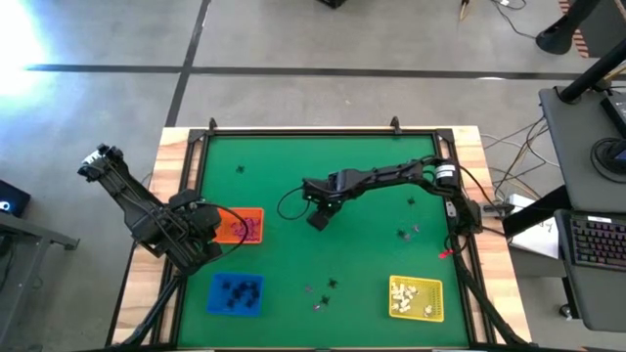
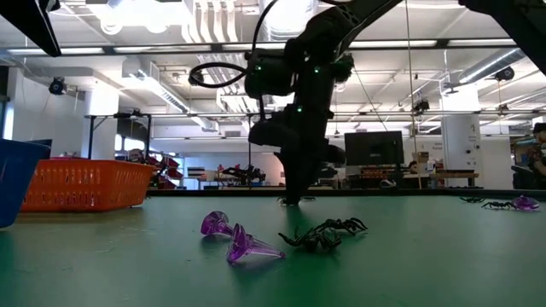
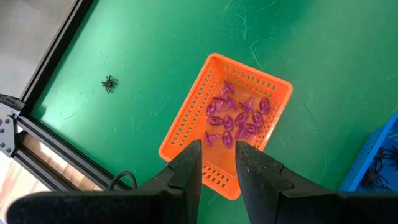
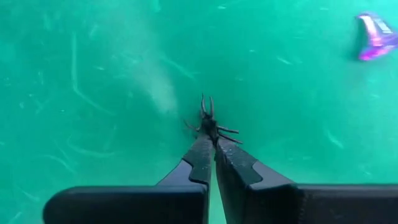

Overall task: Sort Halloween decoration
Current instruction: Put the black spider toy into the blue bin

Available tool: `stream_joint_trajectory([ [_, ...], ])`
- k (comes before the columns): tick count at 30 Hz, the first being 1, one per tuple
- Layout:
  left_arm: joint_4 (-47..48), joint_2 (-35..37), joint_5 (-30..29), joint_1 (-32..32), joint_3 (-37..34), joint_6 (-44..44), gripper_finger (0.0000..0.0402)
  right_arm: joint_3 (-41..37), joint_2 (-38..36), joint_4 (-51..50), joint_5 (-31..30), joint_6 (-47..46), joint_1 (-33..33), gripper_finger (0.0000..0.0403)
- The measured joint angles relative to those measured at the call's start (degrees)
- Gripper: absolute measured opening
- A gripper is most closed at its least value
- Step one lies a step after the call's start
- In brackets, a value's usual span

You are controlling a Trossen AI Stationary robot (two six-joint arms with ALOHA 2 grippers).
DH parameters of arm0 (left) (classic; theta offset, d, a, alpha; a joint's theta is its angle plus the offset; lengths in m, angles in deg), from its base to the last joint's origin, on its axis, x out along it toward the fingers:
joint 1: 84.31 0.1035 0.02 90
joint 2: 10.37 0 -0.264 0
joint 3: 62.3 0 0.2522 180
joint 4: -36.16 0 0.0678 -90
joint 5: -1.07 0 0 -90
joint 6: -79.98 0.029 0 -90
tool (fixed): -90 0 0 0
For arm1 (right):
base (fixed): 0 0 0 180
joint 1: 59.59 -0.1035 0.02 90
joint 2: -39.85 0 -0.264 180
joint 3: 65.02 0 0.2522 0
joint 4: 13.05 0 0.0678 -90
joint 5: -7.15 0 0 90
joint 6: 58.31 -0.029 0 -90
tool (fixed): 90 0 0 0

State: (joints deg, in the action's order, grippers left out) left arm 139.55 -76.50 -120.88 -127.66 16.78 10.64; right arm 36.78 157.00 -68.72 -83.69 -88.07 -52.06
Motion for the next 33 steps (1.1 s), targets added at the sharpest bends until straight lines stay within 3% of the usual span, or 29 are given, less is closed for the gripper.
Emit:
stream_joint_trajectory([
  [7,0.0,0.07,0.07,0.0,0.0,-0.17,0.008,1.97,-4.23,-0.34,0.52,-2.96,-2.05,0.0008],
  [19,0.38,0.48,0.03,0.0,0.0,1.23,0.008,8.64,-4.33,2.36,0.87,-7.1,-9.94,0.0008],
  [29,0.39,0.48,0.0,0.0,0.0,2.62,0.008,11.9,-4.41,17.78,0.81,-12.59,-15.41,0.0009],
  [33,0.39,0.48,-0.4,0.0,0.0,2.62,0.008,11.95,-4.41,21.28,-2.17,-14.02,-17.0,0.0009],
])
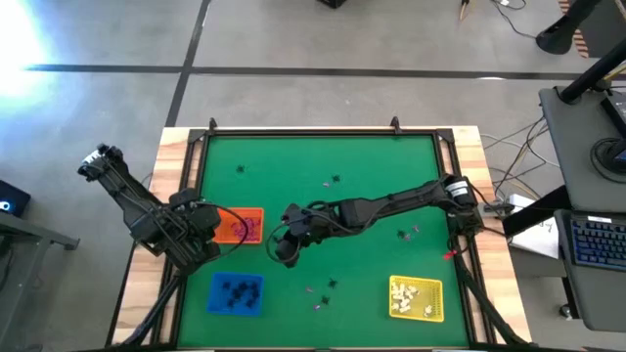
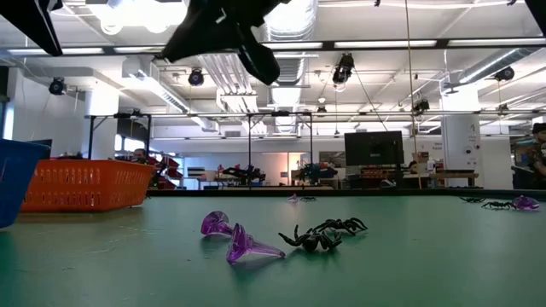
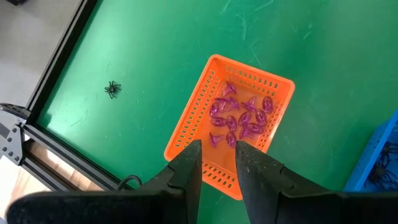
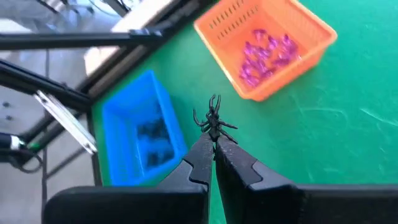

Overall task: Sort Halloween decoration
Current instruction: Put the black spider toy into the blue bin

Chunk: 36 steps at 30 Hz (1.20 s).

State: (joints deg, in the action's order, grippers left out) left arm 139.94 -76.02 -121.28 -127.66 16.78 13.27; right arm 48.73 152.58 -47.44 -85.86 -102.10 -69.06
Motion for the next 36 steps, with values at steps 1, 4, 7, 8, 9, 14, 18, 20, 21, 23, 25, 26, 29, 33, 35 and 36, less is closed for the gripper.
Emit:
stream_joint_trajectory([
  [1,0.0,0.0,-0.03,0.0,0.0,0.0,0.008,0.0,0.0,0.8,-0.46,-0.34,-0.34,0.0009],
  [4,0.0,0.0,-0.15,0.0,0.0,0.0,0.008,0.0,0.0,3.96,-0.64,-1.65,-1.58,0.0009],
  [7,-0.01,0.0,-0.17,0.0,0.0,0.0,0.008,0.02,0.49,8.29,-1.14,-1.72,-2.75,0.0009],
  [8,0.0,0.0,-0.17,0.0,0.0,0.0,0.008,0.04,0.64,9.53,-1.06,-1.92,-3.12,0.0009],
  [9,0.0,0.0,-0.17,0.0,0.0,0.0,0.008,0.02,0.92,10.46,-1.08,-2.39,-3.46,0.0009],
  [14,-0.14,0.04,-0.21,0.0,0.0,0.0,0.008,0.0,3.32,15.1,-1.03,-3.5,-4.56,0.0009],
  [18,-0.17,0.04,-0.21,0.0,0.0,0.04,0.008,0.04,5.27,19.13,-0.24,-5.7,-5.12,0.0009],
  [20,-0.21,0.04,-0.21,0.0,0.0,0.04,0.008,0.09,6.69,21.41,0.8,-5.98,-5.44,0.0009],
  [21,-0.22,0.05,-0.24,0.0,0.0,0.04,0.008,0.06,7.49,23.18,1.53,-6.31,-5.53,0.0009],
  [23,-0.25,0.07,-0.27,0.0,0.0,0.04,0.008,0.03,9.01,25.5,2.64,-7.17,-5.7,0.0009],
  [25,-0.27,0.07,-0.3,0.0,0.0,0.04,0.008,0.6,10.39,26.47,3.67,-8.01,-5.78,0.0009],
  [26,-0.37,0.07,-0.3,0.0,0.0,0.04,0.008,1.31,11.06,26.77,4.36,-8.25,-5.76,0.0009],
  [29,-0.49,0.07,-0.3,0.0,0.0,0.04,0.008,4.09,13.45,26.91,7.49,-8.14,-5.75,0.0009],
  [33,-0.57,0.07,-0.26,0.0,0.0,0.17,0.008,10.24,17.86,25.33,11.77,-7.29,-5.8,0.0009],
  [35,-0.61,0.07,-0.28,0.0,0.0,0.22,0.008,14.5,20.43,22.22,14.37,-7.2,-5.81,0.0009],
  [36,-0.61,0.07,-0.26,0.0,0.0,0.22,0.008,16.47,21.7,20.37,15.34,-7.01,-5.82,0.0009],
])
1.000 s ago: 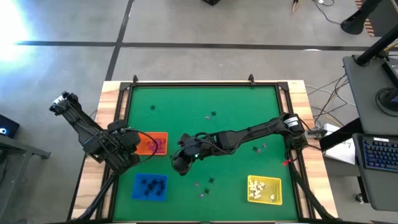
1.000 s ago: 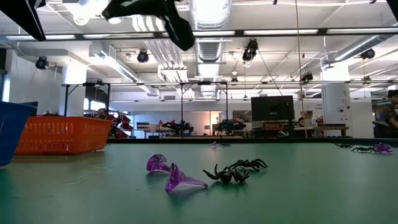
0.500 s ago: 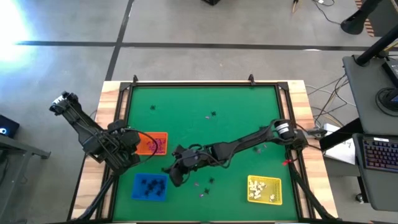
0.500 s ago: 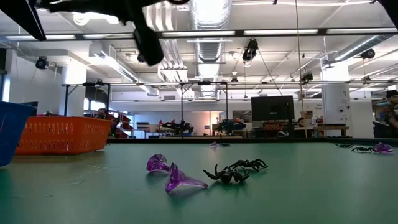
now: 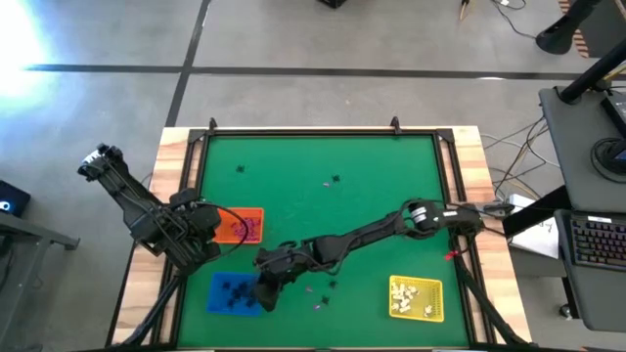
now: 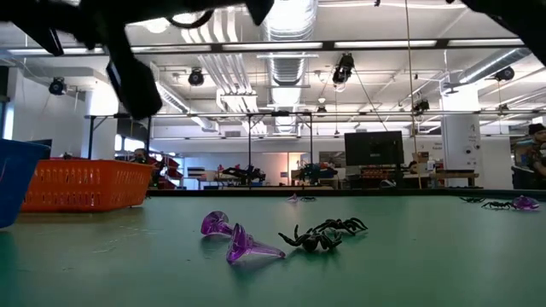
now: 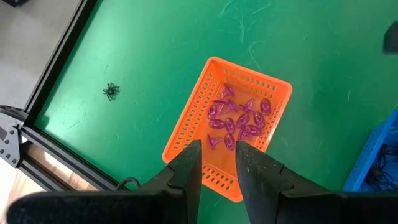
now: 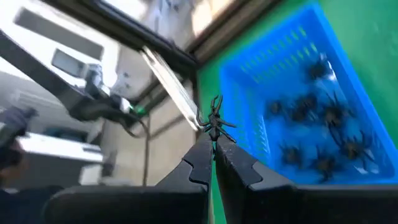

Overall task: Sort Halloween decoration
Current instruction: Put the black spider toy into the blue bin, then put the violet witch hat toy into the orange bin

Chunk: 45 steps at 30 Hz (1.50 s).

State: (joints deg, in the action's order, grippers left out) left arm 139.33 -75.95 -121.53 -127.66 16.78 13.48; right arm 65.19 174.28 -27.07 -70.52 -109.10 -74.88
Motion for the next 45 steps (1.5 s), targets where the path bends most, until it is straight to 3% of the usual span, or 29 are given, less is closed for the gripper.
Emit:
stream_joint_trajectory([
  [7,-0.14,0.0,0.02,0.0,0.0,0.0,0.008,9.94,6.13,-10.71,1.57,1.9,0.08,0.0009],
  [16,-0.85,0.0,0.09,0.0,0.0,0.0,0.008,12.75,6.43,-11.67,1.12,5.37,0.65,0.0015],
  [26,-1.11,0.0,0.09,-0.01,0.0,0.0,0.008,12.82,6.37,-14.94,1.21,5.35,0.7,0.0092],
  [34,-1.18,0.0,0.13,0.0,0.0,0.0,0.008,14.74,2.11,-35.08,1.17,6.69,0.66,0.0128],
  [45,-1.29,0.0,0.31,-0.02,0.0,0.0,0.008,14.57,-0.98,-50.3,-0.11,11.41,-0.33,0.0132],
])
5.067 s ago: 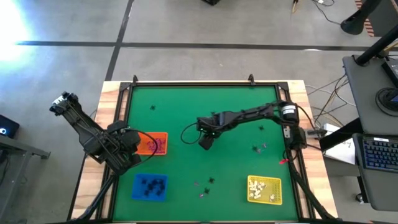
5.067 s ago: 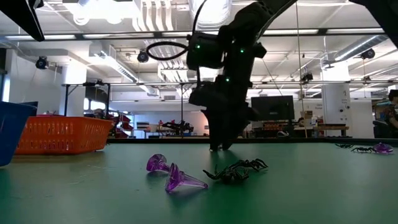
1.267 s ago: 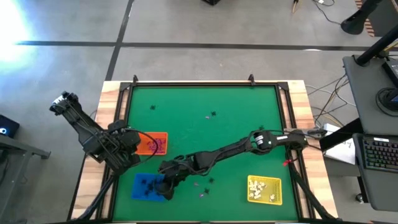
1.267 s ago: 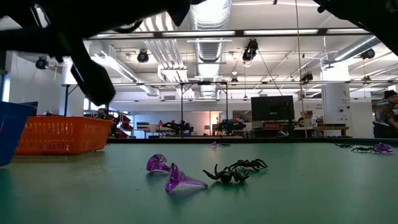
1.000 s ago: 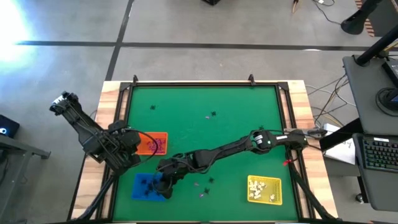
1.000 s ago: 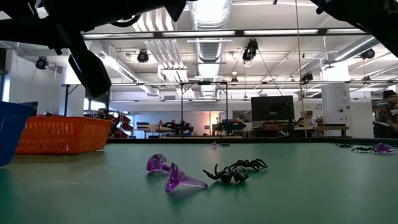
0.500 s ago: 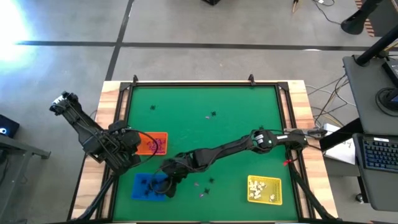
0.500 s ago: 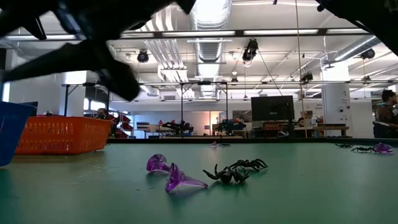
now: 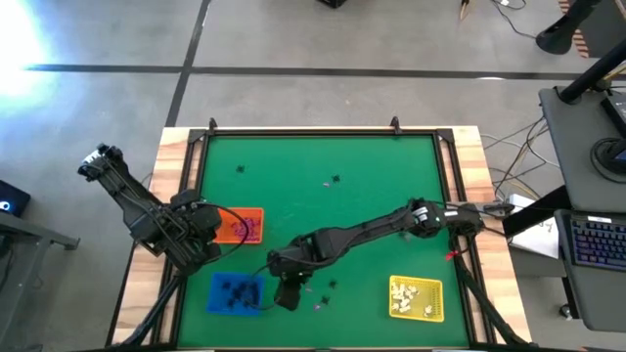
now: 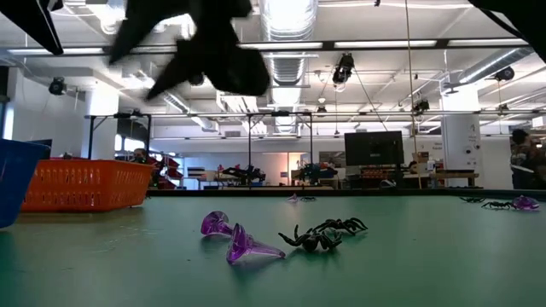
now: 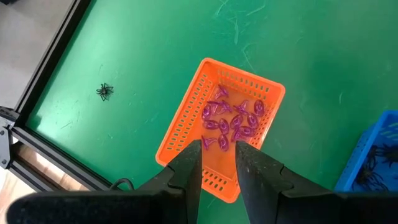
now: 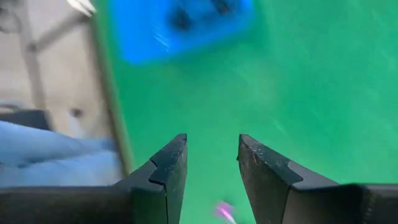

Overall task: Sort Halloween decoration
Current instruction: Put the violet witch hat toy into the orange bin

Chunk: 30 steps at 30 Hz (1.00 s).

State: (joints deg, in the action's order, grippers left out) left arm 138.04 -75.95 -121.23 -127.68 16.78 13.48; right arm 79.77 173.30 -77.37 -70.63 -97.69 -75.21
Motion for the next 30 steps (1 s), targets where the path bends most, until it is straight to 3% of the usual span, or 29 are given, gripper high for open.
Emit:
stream_joint_trajectory([
  [4,-0.01,0.0,0.0,0.0,0.0,0.07,0.008,-0.92,1.09,-7.03,-3.15,-0.92,-0.24,0.0132],
  [30,-0.74,0.0,-0.04,0.02,-0.12,1.51,0.008,-5.53,3.48,-8.77,-3.28,-1.98,-1.78,0.0132],
])
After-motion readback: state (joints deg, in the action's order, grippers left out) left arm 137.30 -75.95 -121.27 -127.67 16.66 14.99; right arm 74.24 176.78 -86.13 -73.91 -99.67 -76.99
